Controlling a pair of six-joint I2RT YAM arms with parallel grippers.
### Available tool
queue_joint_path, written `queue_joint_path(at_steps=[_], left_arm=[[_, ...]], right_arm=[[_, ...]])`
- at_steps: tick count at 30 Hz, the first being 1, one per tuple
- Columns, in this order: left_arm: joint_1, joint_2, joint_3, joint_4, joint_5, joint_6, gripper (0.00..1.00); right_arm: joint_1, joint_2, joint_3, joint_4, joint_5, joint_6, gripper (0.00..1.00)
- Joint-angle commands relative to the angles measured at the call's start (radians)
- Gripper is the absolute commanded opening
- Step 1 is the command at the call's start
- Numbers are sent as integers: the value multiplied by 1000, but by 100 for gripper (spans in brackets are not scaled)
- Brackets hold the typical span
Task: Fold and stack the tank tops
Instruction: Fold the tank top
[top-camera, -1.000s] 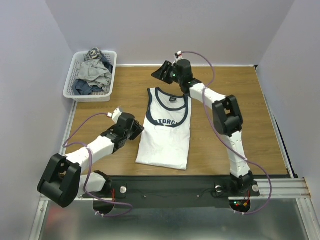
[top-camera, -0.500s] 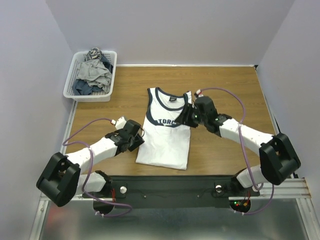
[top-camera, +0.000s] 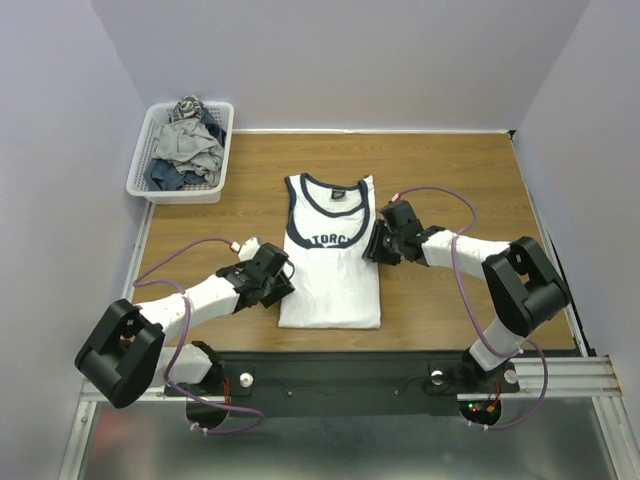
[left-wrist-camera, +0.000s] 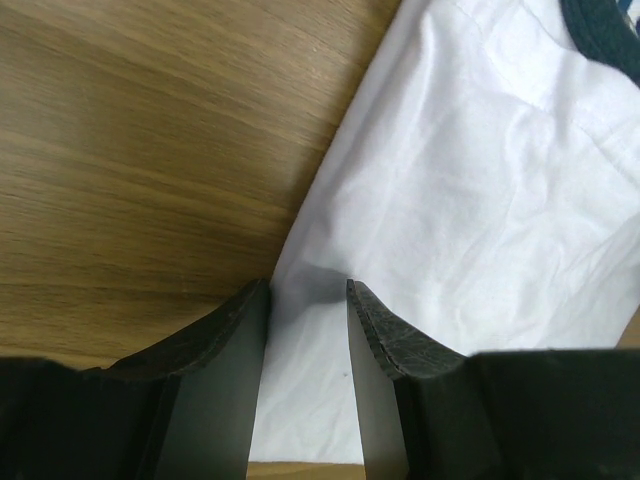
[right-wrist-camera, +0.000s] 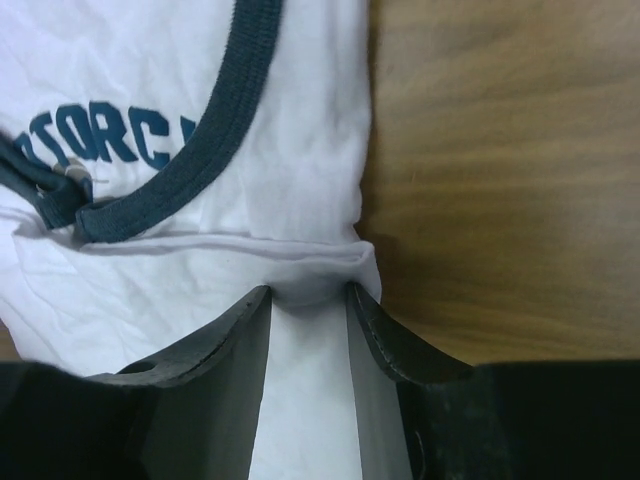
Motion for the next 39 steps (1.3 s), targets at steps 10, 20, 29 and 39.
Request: queue_joint_path(at_steps=[10,20,29,39], left_arm=[[-14,-104,-18,-36,59,78,57],[-40,-166,-70,-87,228,33,63],[-119,-255,-100,25,282,-17,69],[-209,-181,-156,129,288,-77,70]], right_arm=[[-133,-40,71,-89,-29,-107,55],[-131,-373,-138,-271,-50,-53,62],[-133,-541,-268,-381,-78,31,60],[-133,-637,-380,-393,-139,97,54]])
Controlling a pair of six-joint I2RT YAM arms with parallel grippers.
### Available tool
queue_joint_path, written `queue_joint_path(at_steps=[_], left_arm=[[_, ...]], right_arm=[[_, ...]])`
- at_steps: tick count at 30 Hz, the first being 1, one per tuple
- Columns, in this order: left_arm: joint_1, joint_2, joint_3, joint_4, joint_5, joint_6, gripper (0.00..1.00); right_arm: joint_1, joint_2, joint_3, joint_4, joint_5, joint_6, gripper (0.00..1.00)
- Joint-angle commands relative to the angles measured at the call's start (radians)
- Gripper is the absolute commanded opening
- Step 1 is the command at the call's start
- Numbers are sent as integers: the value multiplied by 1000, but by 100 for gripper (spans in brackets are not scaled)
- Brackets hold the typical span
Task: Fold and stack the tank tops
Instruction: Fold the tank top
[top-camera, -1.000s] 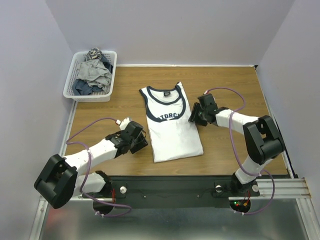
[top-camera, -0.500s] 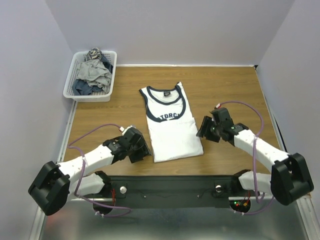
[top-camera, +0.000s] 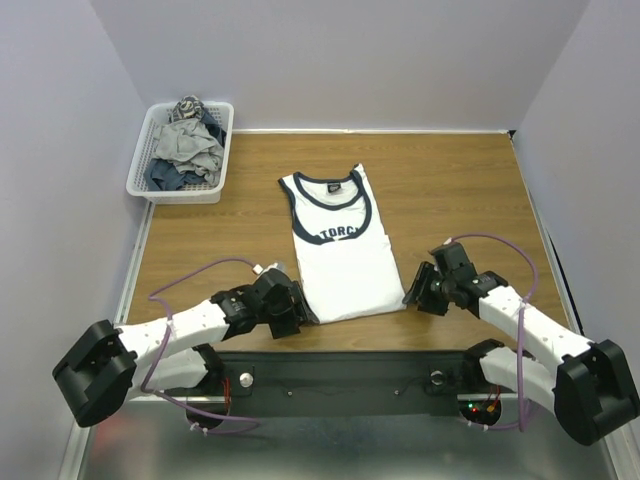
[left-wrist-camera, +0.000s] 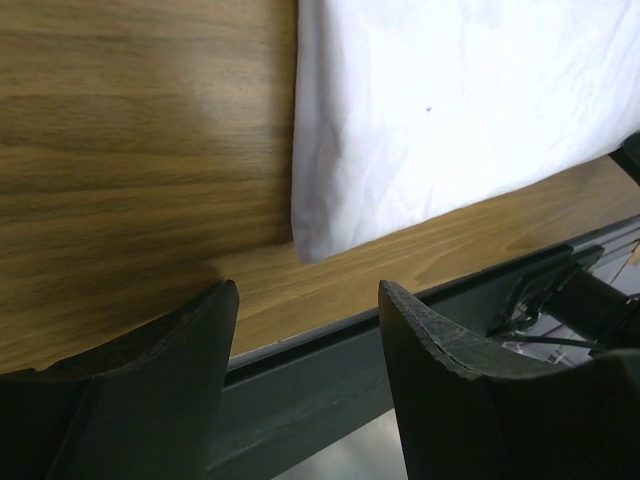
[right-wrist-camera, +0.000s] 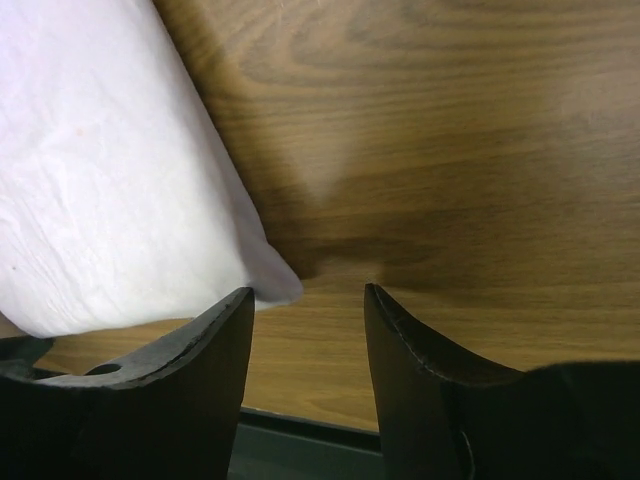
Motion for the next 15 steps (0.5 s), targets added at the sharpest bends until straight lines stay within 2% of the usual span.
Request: queue_joint_path(at_steps=[1,6,10,15], left_arm=[[-34,25,-9,67,-5,-44,69],[-35,16,-31,75,-59,-108,64],[-37,19,-35,82,-91,-147,54],[-35,59,-29,101,-112,-162,50]], right_arm=[[5,-31,-20,-3,-36,37,54],[4,-45,-29,3,-41,48,53],[4,-51,-45,25,-50,62,53],[4,-52,-59,61,-58,79,52]])
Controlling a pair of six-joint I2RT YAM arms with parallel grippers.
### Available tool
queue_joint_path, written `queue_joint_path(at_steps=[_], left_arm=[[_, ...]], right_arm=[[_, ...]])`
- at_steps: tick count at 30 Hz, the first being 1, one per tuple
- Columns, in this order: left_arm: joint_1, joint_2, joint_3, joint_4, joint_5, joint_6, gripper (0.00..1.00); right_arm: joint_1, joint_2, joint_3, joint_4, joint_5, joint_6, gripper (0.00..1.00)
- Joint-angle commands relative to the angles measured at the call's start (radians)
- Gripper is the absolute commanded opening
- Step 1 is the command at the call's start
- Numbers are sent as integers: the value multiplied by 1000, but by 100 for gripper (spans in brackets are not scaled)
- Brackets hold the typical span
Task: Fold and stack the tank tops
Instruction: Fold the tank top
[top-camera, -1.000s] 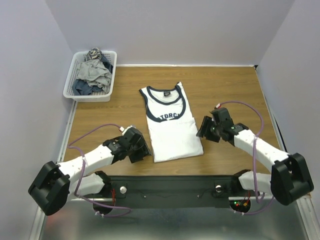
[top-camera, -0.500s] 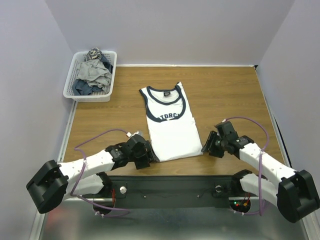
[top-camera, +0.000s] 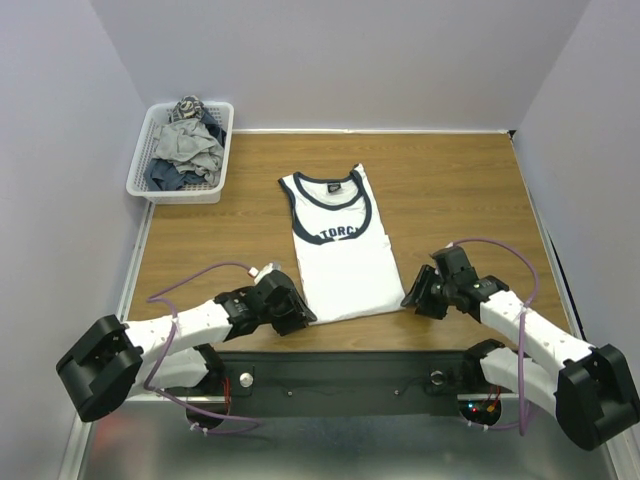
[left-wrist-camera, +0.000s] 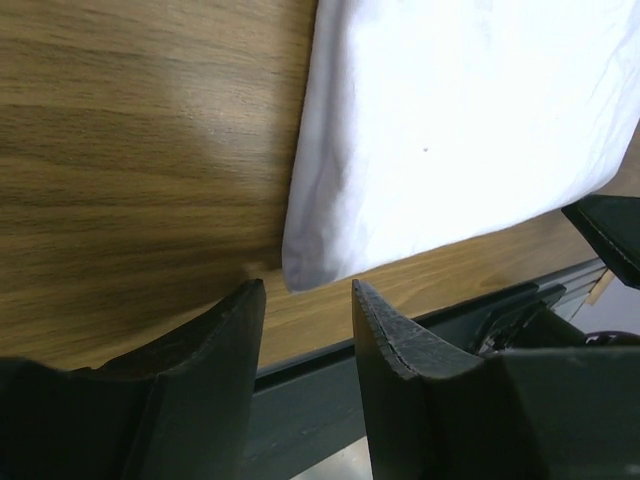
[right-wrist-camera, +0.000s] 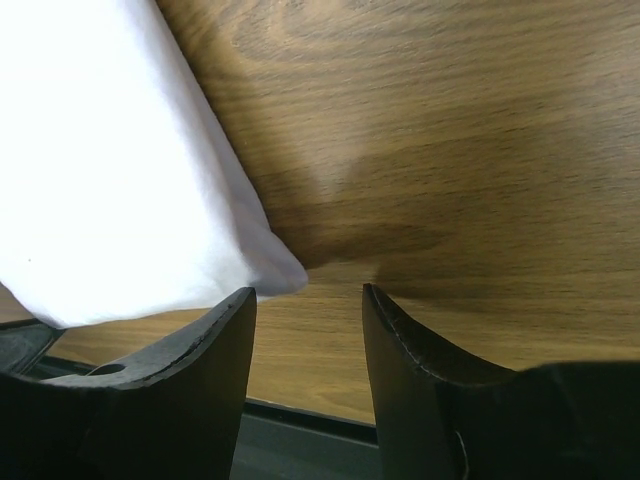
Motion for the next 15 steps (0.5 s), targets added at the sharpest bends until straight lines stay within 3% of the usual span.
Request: queue_joint_path(at_steps=[1,15], left_arm=[[-6,34,-11,40,-47,-34,49],[-6,97,-1,57,-46,-23,38]], right_arm=[[4,-17,-22,55,-16,25,53],[5,64,-70,183,-47,48,45]])
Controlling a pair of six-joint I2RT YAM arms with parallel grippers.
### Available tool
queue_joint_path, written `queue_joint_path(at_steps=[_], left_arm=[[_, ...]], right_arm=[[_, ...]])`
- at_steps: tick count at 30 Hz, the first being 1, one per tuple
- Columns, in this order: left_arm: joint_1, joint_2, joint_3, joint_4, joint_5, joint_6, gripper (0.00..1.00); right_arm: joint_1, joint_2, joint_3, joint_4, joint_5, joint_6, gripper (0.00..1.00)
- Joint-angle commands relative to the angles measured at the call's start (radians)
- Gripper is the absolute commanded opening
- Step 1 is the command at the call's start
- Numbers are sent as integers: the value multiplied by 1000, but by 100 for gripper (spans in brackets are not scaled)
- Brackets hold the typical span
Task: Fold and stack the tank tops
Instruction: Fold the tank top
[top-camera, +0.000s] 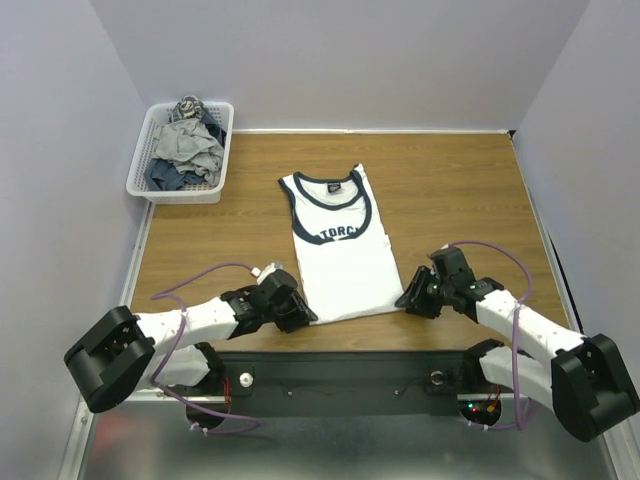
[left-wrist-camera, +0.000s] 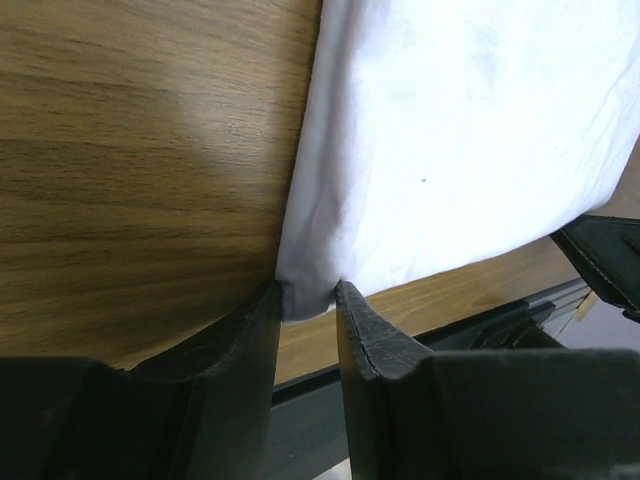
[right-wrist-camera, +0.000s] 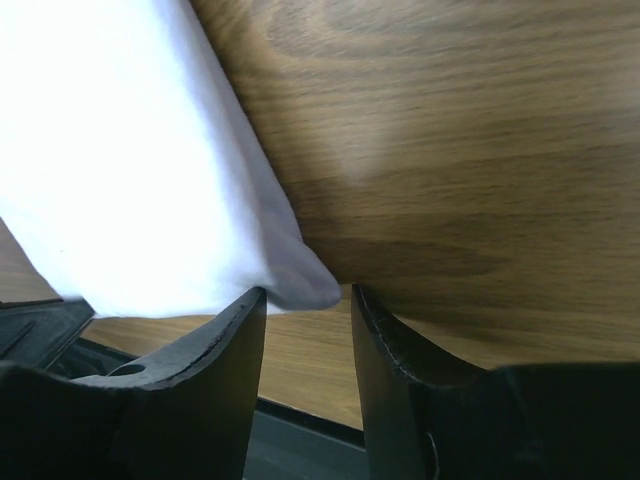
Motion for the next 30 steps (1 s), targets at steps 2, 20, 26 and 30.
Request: queue_joint_path(at_steps=[2,20,26,30], left_arm=[[-6,17,0,-21,-35,13,33],[-182,-147,-1,-116,-76,-7,0],[-380,-213,3,-181,-157,-160,0],[-506,-196,55,-221,-200,-225,0]], right_arm=[[5,47,-25,83,-8,14,43],[143,-161,36,-88,-14,9,0],[279,-386,34,-209,40,105,0],[300,-450,114,-289,67,86,1]])
